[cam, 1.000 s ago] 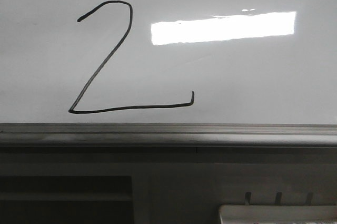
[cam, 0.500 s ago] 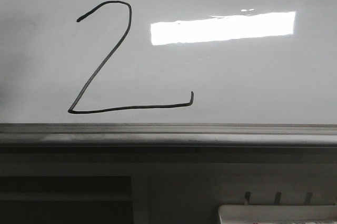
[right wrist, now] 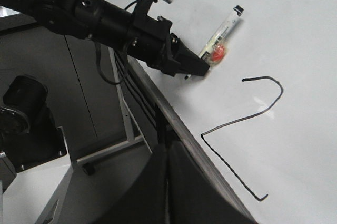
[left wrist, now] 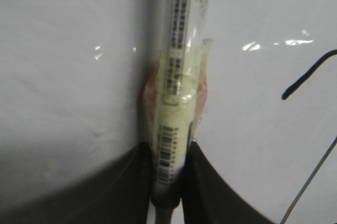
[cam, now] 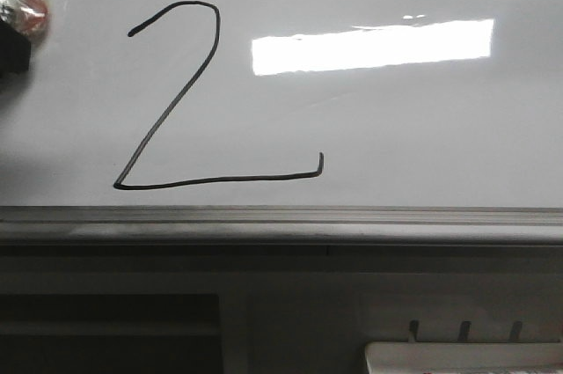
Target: Write number 2 on whiteboard
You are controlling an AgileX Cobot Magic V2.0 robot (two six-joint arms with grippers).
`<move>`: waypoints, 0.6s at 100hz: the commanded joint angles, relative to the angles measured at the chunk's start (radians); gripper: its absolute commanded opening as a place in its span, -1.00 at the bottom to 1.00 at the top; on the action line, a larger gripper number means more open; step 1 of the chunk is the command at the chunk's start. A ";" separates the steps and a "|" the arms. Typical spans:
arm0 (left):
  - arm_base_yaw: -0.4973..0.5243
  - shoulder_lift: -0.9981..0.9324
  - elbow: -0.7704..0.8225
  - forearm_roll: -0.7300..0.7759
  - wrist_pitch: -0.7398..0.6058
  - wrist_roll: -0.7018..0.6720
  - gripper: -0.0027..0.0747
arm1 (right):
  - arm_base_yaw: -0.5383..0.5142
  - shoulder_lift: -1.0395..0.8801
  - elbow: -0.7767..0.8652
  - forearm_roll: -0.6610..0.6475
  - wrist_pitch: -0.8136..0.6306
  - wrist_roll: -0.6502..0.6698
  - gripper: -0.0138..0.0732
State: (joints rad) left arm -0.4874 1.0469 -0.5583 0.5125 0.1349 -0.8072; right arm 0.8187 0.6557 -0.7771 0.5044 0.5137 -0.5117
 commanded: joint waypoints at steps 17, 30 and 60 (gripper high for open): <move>0.006 0.047 -0.029 -0.003 -0.069 -0.011 -0.98 | -0.009 -0.001 -0.025 0.035 -0.087 0.000 -0.81; 0.006 0.053 -0.029 -0.003 -0.067 -0.011 -0.98 | -0.009 -0.001 -0.025 0.035 -0.092 0.000 -0.81; 0.006 0.053 -0.029 0.001 -0.067 -0.011 0.08 | -0.009 -0.001 -0.025 0.045 -0.096 0.000 -0.81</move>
State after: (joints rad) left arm -0.4872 1.0887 -0.5639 0.5125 0.0760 -0.8095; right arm 0.8187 0.6557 -0.7742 0.5231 0.4957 -0.5117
